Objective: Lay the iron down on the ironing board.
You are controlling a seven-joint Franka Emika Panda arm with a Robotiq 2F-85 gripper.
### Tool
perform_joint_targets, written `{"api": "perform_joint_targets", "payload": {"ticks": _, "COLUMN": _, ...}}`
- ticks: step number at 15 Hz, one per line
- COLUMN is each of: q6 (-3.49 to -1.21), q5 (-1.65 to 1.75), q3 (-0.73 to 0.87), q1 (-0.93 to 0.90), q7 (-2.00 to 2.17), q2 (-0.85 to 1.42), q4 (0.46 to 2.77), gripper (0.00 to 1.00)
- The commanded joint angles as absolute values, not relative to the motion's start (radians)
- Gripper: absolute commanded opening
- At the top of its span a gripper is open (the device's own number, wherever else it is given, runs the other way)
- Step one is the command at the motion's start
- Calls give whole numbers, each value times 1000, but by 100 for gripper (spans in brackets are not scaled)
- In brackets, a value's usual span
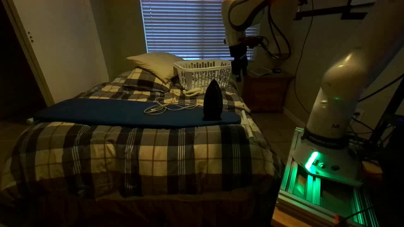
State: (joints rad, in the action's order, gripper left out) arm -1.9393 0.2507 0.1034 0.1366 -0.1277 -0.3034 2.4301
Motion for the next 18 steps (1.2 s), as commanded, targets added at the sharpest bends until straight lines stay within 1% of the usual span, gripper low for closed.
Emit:
{"api": "perform_joint_targets", "payload": {"ticks": 1, "q6": -1938, "q5": 252, "q3": 110, "q1": 130, "q7": -126, "q2": -303, "q4": 2429, "gripper": 100}}
{"api": "perform_joint_targets", "payload": {"ticks": 6, "q6": -1938, "q5": 252, "q3": 110, "q1": 130, "q7": -126, "q2": -303, "q4": 2429, "gripper": 100}}
{"api": "perform_joint_targets", "payload": {"ticks": 8, "q6": -1953, "q5": 235, "q3": 106, "q1": 137, "q7": -45, "q2": -243, "q4": 2387, "gripper": 100}}
{"api": "perform_joint_targets", "payload": {"ticks": 12, "q6": -1978, "q5": 164, "q3": 117, "q1": 148, "q7": 130, "q2": -82, "q4": 2241, "gripper": 100}}
{"api": "perform_joint_targets", "payload": {"ticks": 18, "q6": -1922, "q5": -26, "q3": 154, "q1": 159, "q7": 264, "q2": 99, "q4": 1985, "gripper": 100}}
